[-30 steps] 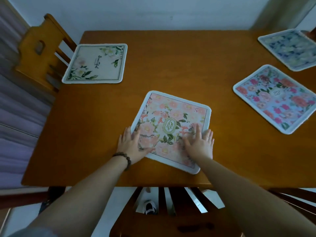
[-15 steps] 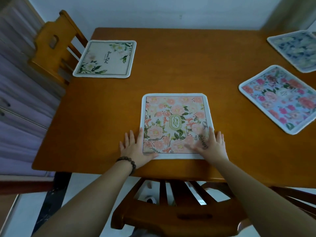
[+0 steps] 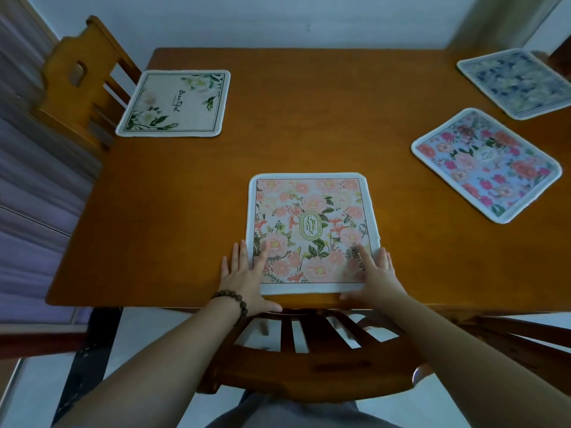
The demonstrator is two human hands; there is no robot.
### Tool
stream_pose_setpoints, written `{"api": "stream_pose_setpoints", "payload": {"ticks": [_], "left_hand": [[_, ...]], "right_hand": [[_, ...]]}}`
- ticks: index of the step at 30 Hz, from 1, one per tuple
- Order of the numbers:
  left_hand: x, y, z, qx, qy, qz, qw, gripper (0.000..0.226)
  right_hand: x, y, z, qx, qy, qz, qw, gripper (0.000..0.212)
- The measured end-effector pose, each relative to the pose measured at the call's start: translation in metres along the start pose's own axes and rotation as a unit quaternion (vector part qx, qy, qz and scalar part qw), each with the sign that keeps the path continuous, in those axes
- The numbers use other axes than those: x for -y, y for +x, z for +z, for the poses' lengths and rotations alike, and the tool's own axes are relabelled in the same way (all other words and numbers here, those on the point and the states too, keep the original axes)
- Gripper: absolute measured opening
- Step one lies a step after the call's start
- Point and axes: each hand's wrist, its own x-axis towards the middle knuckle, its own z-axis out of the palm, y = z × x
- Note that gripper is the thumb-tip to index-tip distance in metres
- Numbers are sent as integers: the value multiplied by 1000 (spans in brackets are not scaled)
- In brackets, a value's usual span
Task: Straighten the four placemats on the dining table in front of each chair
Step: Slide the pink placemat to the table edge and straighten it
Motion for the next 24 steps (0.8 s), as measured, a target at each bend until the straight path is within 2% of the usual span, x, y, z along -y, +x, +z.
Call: {"api": "stream_pose_setpoints", "payload": {"ticks": [5,9,11,13,24], "left_hand": [[1,-7,2,-12,0,-7,1000,142],[10,-11,0,-14,-8,-68,998,148],[15,-12,0,-2,-10,-102,995,154],[18,-13,2,9,-4,-102,995,156],[18,-15,11,-18,-3,-83,996,150]], "right_hand": [[-8,-12,13,-47,-29,3,998,125],[-16,-13,8,-60,-48,47,996,142],[-18,-13,6,-47,-74,72,994,147],[-18,-14,6,-24,-85,86,992,149],[-6,-27,13,-21,-111,77,991,135]]}}
